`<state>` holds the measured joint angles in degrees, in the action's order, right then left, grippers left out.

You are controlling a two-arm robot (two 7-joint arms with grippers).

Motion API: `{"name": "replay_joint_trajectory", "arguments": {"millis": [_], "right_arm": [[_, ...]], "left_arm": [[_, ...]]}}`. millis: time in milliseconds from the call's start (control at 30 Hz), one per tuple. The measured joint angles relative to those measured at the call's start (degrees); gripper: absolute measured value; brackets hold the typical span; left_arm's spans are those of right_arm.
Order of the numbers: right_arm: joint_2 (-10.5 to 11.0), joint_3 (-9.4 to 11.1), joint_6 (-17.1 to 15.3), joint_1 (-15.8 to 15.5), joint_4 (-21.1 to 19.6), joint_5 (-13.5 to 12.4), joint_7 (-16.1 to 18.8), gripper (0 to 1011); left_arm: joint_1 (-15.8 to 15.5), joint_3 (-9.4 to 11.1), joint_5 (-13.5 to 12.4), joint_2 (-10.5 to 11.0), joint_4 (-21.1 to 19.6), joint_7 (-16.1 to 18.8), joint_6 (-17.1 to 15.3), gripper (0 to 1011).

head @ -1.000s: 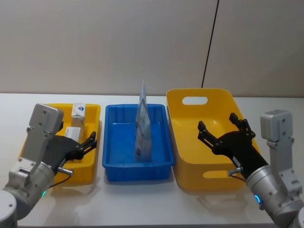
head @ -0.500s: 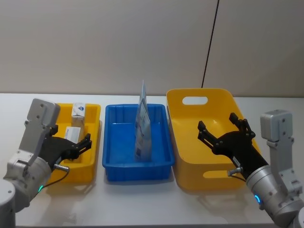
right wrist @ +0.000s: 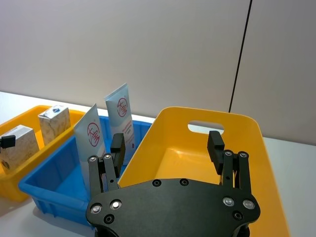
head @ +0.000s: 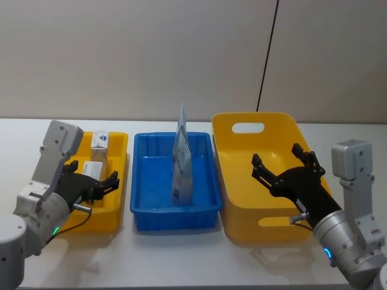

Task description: Bimanual collaborative sorting of washing and personal care products

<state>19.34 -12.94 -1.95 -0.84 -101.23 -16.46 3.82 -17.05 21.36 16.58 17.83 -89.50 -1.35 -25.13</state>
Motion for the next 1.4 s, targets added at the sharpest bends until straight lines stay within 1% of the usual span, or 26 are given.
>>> {"name": "replay_joint_trajectory", "arguments": {"millis": [233,633,1100,1400], "right_arm": [[0.0,0.0,0.0,0.0,0.0,0.0,0.0,1002],[0.0,0.0,0.0,0.0,0.0,0.0,0.0,1002],[0.0,0.0,0.0,0.0,0.0,0.0,0.0,1002],[0.0,0.0,0.0,0.0,0.0,0.0,0.0,1002]], "left_arm": [[-1.59,0.53,-1.13,-0.15,1.4,-0.1,-1.58,1001],[-4.28,1.49,-2.81,-0.3,4.3,-0.99,-2.98,1001],[-5.63,1.66,-3.51,-0.86,6.48,-1.8,-4.21,1001],[-6.47,1.98,-4.54,-0.95,7.27,-1.91,-5.47,1001]]}}
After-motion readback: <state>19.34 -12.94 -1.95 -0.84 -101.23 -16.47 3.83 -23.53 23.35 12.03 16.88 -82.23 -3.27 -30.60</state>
